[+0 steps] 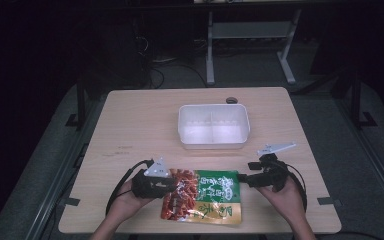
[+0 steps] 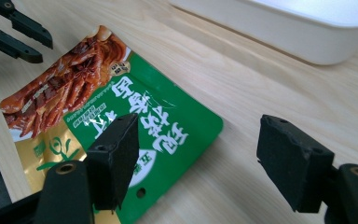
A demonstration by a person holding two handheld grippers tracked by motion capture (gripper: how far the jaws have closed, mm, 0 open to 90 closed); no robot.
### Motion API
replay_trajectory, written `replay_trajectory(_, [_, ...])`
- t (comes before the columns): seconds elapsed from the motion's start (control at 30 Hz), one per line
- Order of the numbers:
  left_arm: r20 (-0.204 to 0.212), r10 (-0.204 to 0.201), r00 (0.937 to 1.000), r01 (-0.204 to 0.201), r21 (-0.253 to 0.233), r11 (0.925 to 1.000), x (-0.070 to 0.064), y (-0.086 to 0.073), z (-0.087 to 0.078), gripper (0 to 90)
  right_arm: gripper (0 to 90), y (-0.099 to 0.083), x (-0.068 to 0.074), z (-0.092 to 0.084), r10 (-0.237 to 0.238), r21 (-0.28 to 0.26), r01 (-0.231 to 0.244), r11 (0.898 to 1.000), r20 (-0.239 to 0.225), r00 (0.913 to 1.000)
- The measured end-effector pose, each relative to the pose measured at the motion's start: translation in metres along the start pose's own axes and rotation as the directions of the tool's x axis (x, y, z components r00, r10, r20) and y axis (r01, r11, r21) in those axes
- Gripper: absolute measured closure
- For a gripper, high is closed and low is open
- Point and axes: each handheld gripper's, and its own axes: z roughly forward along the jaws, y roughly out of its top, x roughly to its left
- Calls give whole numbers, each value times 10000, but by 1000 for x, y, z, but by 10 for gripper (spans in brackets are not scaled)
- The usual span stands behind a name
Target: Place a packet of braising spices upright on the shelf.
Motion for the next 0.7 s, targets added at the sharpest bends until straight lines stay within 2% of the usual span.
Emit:
replay_trajectory(0.03, [47, 12, 10000, -13, 40, 10000, 0, -2, 0, 740, 305, 0, 4, 3, -47, 206, 46, 9998, 84, 10000])
replay_trajectory(0.1, [61, 28, 10000, -28, 93, 10000, 0, -3, 1, 745, 310, 0, 5, 4, -20, 226, 19, 9997, 63, 10000])
replay_trajectory(0.13, [108, 78, 9999, -80, 156, 9998, -1, -4, 2, 759, 331, -2, 7, 5, 289, 269, -286, 9992, -82, 9995])
replay_trajectory(0.2, [163, 343, 9993, -350, 490, 9982, -5, -8, 5, 779, 352, -3, 9, 8, 380, 423, -373, 9984, -166, 9991])
replay_trajectory(0.23, [163, 343, 9993, -350, 490, 9982, -5, -8, 5, 794, 352, -3, 9, 8, 380, 423, -373, 9984, -166, 9991])
replay_trajectory(0.27, [181, 440, 9989, -450, 580, 9973, -6, -10, 4, 802, 359, -5, 15, 13, 248, 669, -236, 9975, -159, 9996])
replay_trajectory(0.37, [283, 452, 9986, -468, 569, 9973, -7, -12, 3, 827, 374, -6, 21, 19, 138, 974, -114, 9952, -240, 9996])
replay_trajectory(0.57, [430, 513, 9978, -542, 679, 9962, -10, -12, 7, 839, 388, -12, 19, 21, 381, 1339, -364, 9903, -101, 9992])
replay_trajectory(0.7, [408, 640, 9971, -673, 871, 9939, -12, -12, 10, 843, 432, -23, 10, 18, 903, 1539, -871, 9842, -142, 9958])
